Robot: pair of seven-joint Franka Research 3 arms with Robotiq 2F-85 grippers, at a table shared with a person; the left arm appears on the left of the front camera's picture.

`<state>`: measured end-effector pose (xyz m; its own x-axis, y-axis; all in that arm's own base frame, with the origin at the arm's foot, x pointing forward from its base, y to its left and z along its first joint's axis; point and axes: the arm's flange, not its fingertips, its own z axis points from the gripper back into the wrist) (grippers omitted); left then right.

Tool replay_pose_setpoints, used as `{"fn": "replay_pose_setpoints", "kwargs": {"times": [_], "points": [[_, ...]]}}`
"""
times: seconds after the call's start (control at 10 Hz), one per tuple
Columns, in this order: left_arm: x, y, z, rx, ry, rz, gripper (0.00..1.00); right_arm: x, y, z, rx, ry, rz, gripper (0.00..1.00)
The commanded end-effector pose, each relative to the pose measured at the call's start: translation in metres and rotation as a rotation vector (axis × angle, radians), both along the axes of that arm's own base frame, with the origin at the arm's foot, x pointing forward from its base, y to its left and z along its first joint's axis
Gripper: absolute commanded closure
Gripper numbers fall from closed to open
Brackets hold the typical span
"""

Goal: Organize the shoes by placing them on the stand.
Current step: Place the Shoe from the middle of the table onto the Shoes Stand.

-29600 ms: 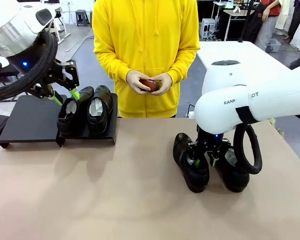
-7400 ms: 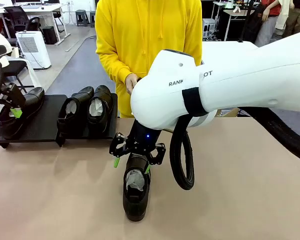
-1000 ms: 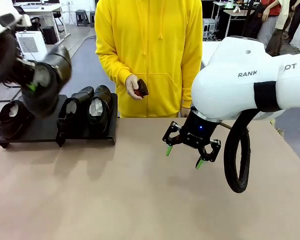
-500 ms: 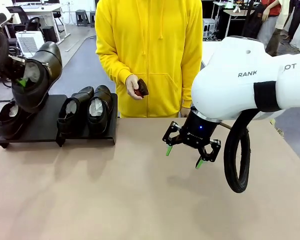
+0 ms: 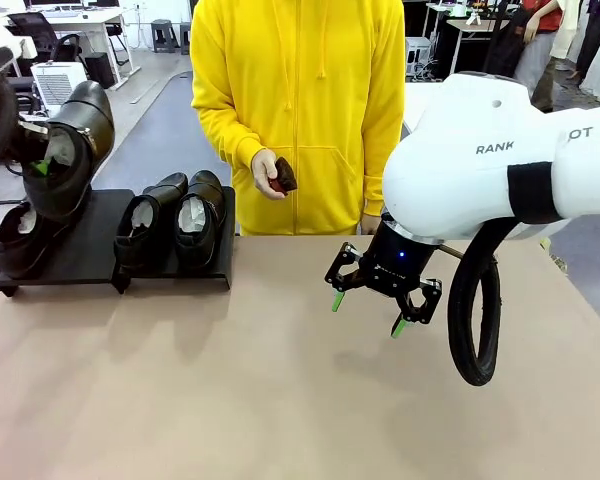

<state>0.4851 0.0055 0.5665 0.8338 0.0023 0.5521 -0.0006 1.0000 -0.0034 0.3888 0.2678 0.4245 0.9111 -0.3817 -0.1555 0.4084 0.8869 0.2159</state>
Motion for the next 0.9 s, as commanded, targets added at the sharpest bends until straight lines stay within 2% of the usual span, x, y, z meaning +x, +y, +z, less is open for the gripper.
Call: {"fn": "replay_pose_setpoints", "kwargs": {"times": [0.0, 0.3, 0.8], "points": [[0.027, 0.009, -0.034, 0.022, -0.038, 0.002, 1.00, 0.004, -0.001, 0.000, -0.006, -0.012, 0.017, 0.00], [0.052, 0.015, -0.074, 0.007, 0.047, -0.001, 1.00, 0.004, -0.001, 0.000, -0.006, -0.012, 0.017, 0.00], [0.058, 0.016, -0.103, -0.003, 0.106, 0.018, 1.00, 0.004, -0.001, 0.000, -0.006, -0.012, 0.017, 0.00]]}}
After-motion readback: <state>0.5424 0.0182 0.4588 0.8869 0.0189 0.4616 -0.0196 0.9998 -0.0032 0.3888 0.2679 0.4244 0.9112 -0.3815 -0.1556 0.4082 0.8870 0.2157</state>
